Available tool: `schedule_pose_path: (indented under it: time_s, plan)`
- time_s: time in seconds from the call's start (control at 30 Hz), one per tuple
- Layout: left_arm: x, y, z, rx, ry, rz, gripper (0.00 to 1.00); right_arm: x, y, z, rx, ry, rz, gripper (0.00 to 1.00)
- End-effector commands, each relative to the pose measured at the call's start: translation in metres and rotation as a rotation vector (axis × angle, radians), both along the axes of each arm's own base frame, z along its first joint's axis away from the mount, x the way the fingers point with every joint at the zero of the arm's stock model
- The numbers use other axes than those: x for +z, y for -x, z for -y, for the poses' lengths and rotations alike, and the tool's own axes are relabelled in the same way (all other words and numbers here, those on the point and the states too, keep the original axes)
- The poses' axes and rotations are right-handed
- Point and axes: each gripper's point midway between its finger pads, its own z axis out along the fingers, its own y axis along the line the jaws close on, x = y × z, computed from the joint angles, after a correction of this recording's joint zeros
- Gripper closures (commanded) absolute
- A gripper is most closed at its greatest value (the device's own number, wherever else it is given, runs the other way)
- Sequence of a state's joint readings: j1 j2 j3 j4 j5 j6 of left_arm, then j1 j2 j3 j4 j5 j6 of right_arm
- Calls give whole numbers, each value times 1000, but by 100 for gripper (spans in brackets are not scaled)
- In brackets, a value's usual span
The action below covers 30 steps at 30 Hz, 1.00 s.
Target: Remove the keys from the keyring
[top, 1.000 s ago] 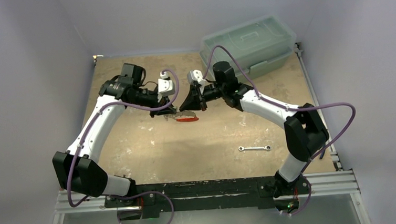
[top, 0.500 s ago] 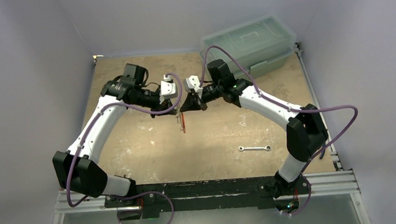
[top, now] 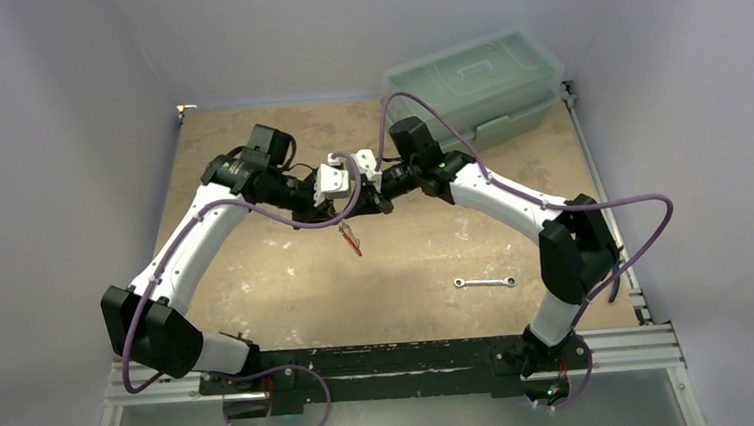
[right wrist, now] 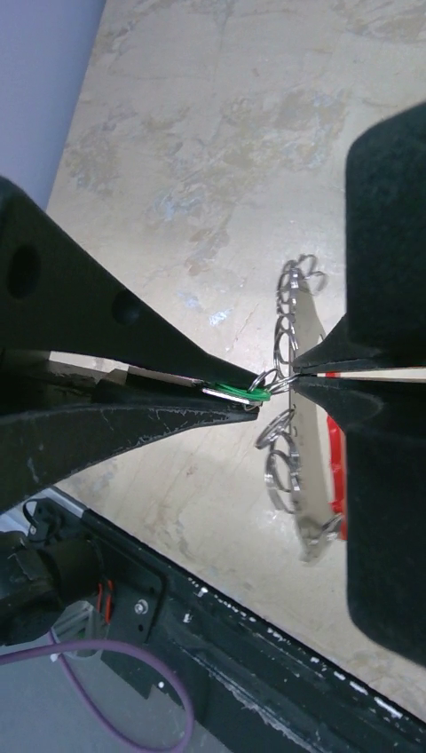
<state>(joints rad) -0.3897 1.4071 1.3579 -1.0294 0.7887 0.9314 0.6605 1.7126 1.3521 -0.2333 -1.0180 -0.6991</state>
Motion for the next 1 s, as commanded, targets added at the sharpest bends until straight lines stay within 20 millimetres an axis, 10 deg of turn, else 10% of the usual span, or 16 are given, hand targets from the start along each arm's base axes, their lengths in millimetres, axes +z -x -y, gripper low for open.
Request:
schedule_pose_path:
  time_s: [0.0, 0.33, 0.6, 0.97]
  plan:
    - [13, 10, 8, -29, 36, 7, 100, 9, 0, -4, -7, -13, -20, 96]
    - [18, -1, 11, 107, 53, -61, 100, 28, -43, 19, -175, -49, -67, 47]
    - [14, -11, 19, 229, 101, -141, 100, 66, -70, 49, -320, -84, -117, 39]
    - [-8, -22, 28, 468, 168, -342, 100, 64, -34, 68, -366, -12, -292, 50]
